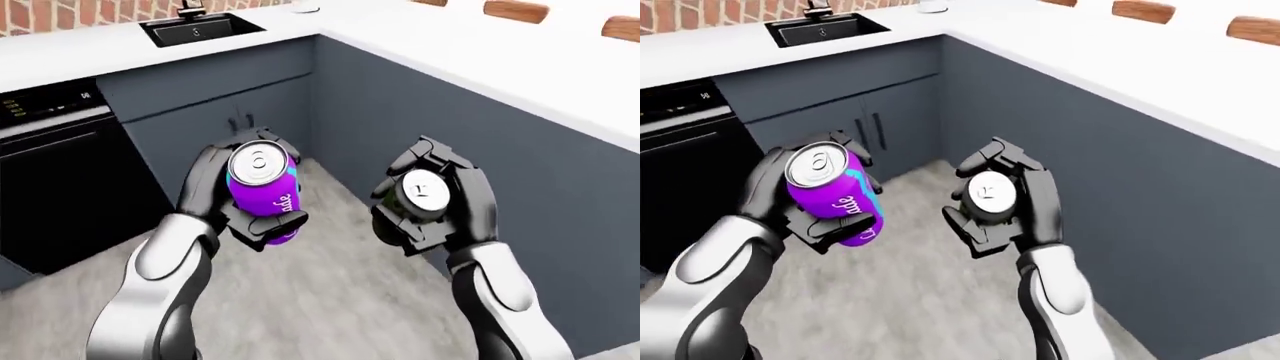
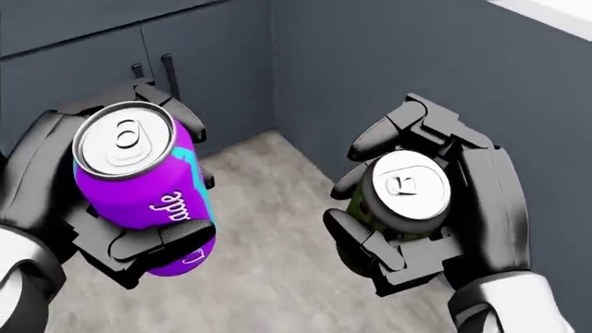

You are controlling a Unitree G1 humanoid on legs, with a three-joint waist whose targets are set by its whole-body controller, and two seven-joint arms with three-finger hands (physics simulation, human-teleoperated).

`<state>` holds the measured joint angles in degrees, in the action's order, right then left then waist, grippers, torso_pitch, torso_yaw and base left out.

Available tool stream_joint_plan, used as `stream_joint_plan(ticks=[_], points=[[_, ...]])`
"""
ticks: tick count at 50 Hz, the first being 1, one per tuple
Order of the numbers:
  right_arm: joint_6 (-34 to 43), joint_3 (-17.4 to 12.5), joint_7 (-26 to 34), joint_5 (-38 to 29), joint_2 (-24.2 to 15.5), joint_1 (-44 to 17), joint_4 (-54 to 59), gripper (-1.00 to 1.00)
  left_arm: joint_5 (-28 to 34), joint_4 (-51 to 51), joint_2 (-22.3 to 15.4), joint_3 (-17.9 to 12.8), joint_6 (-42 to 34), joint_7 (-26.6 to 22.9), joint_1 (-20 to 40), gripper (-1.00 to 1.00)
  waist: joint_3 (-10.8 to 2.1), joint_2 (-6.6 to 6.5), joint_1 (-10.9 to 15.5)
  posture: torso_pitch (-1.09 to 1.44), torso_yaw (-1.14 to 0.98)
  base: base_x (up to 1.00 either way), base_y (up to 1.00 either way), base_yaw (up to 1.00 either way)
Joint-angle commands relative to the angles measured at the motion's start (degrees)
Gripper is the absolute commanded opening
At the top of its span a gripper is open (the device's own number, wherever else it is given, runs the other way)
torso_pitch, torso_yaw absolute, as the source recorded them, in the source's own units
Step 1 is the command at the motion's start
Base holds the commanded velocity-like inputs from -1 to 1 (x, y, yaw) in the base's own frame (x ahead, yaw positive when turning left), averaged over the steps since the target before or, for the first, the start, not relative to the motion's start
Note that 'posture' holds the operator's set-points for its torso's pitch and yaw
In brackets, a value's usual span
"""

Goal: Move the drinks to the dining counter.

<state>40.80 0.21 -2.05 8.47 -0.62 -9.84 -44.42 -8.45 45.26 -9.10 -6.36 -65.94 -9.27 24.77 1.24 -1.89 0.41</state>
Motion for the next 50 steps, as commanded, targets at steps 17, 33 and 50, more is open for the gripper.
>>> stream_joint_plan(ticks=[17,33,50], points=[[-4.09,-0.38,0.3,0.63,-0.4,-0.98,-1.67,-1.0,0.34,1.87,0.2,0.69,1.38,-0.01,1.69,-1.0,1.32,-0.76,-2.06,0.0,0.0,0.0,0.0,-1.0],[-4.12,-0.27,0.29,0.58,-0.4,-0.75,-2.02,-1.0,0.14,2.37,0.05,0.01,0.68,-0.17,2.22,-1.0,-0.32,1.63,-0.64,0.0,0.0,0.0,0.0,-1.0],[-1.86,0.73,0.56,-1.36,-0.4,-2.04,-3.22,-1.0,-0.66,3.78,-0.46,-1.11,-1.13,-0.12,2.85,-1.0,0.0,-1.07,-2.38,0.0,0.0,0.0,0.0,-0.66]])
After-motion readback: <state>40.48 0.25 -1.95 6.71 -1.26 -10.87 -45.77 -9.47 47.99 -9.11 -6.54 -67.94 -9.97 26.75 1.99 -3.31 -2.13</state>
